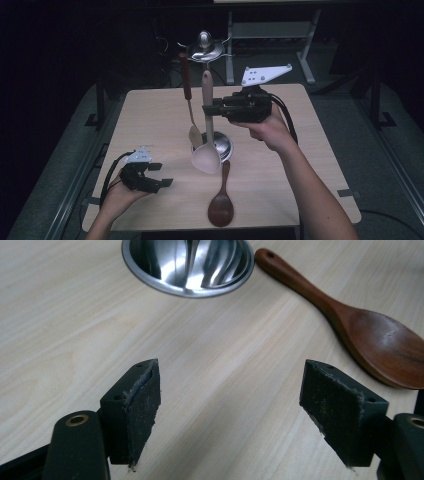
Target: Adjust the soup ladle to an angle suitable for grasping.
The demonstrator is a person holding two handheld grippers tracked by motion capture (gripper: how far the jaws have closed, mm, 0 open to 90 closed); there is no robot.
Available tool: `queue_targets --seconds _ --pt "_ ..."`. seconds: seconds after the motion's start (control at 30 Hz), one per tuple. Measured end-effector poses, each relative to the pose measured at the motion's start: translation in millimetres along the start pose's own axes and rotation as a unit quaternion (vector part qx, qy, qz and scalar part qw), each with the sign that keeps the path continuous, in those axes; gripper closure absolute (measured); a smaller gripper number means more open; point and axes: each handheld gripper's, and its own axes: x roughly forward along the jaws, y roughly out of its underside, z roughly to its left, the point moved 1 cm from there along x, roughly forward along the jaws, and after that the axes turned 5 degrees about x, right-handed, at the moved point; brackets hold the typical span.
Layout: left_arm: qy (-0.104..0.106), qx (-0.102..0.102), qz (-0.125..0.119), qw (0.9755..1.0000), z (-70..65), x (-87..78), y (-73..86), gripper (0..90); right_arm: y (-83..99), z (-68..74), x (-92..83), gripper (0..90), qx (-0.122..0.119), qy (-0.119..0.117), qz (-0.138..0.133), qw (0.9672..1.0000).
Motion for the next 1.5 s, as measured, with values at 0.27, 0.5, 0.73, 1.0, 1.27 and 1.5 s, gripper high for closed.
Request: queue_targets --seconds 0.27,0.5,0.73,1.0,1.27,1.5 --pt "0.001 0.005 0.009 0.9999 0.2 5.7 2.3 24.2 -9.4 -12.4 2.1 75.8 0.01 -0.011 -0.003 0.9999" --pt "0.004 0.002 0.015 0.9999 0.2 8.1 3.4 24.2 -3.7 -21.3 5.7 75.7 0.022 -0.017 -0.001 0.9996" --pt "0.001 0.007 0.021 0.9997 -0.5 9.6 3.6 24.2 0.9 -27.9 5.2 75.5 0.035 -0.032 -0.015 0.9988" --pt "0.001 0.007 0.023 0.9997 -0.8 10.1 3.6 24.2 1.4 -32.7 1.9 72.5 0.04 -0.018 -0.02 0.9988" --pt "0.005 0.009 0.031 0.9995 -0.4 11.3 4.3 24.2 1.6 -37.4 -1.6 69.7 0.058 -0.02 -0.039 0.9973" --pt "0.006 0.008 0.033 0.9994 -1.0 11.5 4.3 24.2 -0.4 -37.5 0.5 69.4 0.065 -0.016 -0.037 0.997"
